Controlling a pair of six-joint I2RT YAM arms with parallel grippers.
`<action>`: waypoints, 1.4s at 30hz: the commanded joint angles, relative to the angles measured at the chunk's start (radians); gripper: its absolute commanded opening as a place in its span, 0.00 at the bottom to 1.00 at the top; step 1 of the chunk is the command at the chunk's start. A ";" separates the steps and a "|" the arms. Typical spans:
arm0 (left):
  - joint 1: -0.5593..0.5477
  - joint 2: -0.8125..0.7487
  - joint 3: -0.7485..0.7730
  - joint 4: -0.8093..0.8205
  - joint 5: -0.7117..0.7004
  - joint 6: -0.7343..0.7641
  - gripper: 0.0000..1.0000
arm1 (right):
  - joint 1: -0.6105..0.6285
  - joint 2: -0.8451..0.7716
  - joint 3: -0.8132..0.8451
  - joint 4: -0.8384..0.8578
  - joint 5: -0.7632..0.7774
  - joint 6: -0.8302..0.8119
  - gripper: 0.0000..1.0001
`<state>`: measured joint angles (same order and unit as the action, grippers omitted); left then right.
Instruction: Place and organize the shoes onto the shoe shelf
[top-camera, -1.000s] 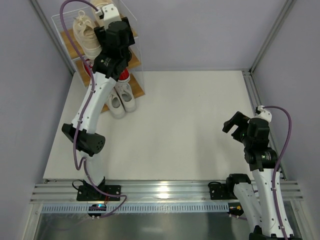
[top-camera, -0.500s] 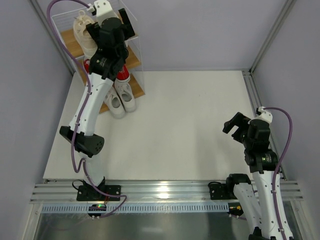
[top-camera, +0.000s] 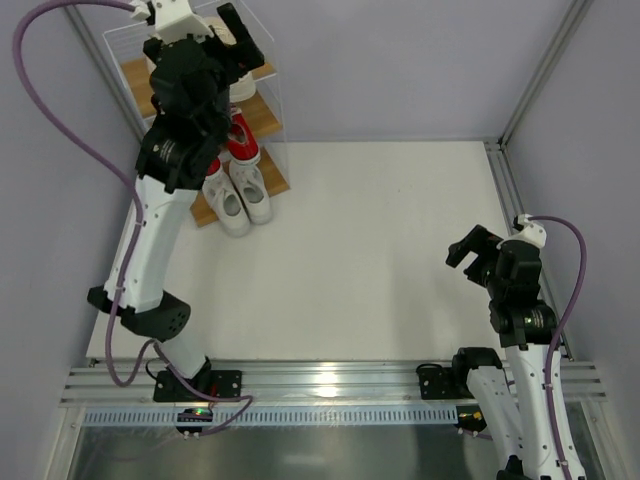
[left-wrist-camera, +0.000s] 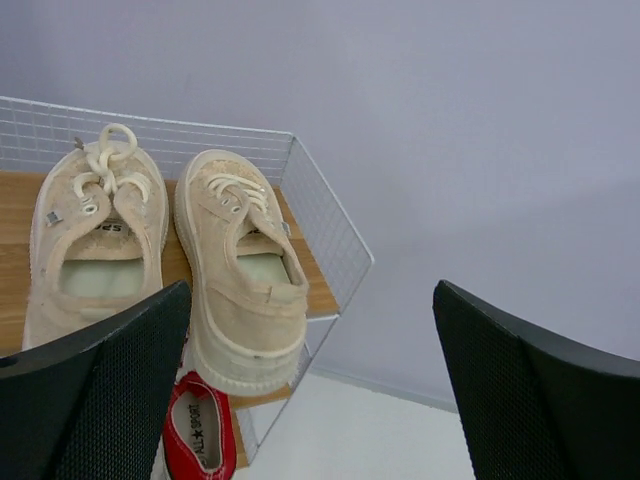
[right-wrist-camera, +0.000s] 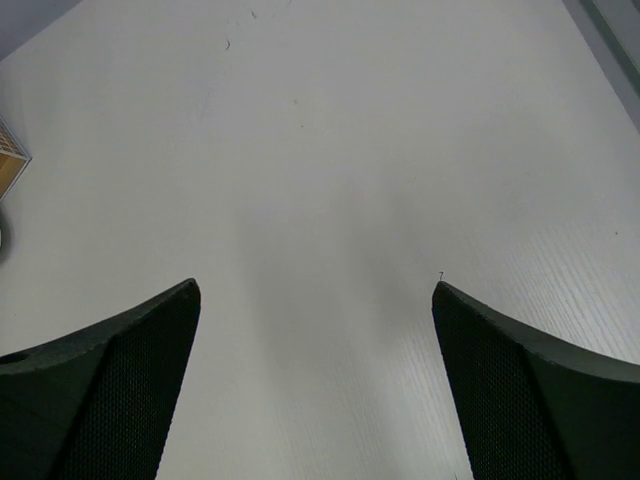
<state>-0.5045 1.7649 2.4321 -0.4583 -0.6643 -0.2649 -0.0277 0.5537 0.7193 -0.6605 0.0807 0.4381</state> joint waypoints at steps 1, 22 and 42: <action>-0.067 -0.160 -0.053 -0.041 0.017 0.020 1.00 | 0.000 -0.020 0.015 -0.001 0.002 -0.021 0.97; -0.094 -0.792 -0.640 -0.713 0.046 -0.146 1.00 | 0.002 -0.011 0.094 0.041 -0.297 -0.013 0.97; -0.094 -0.992 -0.794 -0.721 0.058 -0.106 1.00 | 0.000 0.008 0.134 0.162 -0.535 -0.082 0.97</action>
<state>-0.5964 0.7662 1.6318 -1.1824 -0.5999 -0.4011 -0.0277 0.5571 0.8040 -0.5613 -0.4011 0.3859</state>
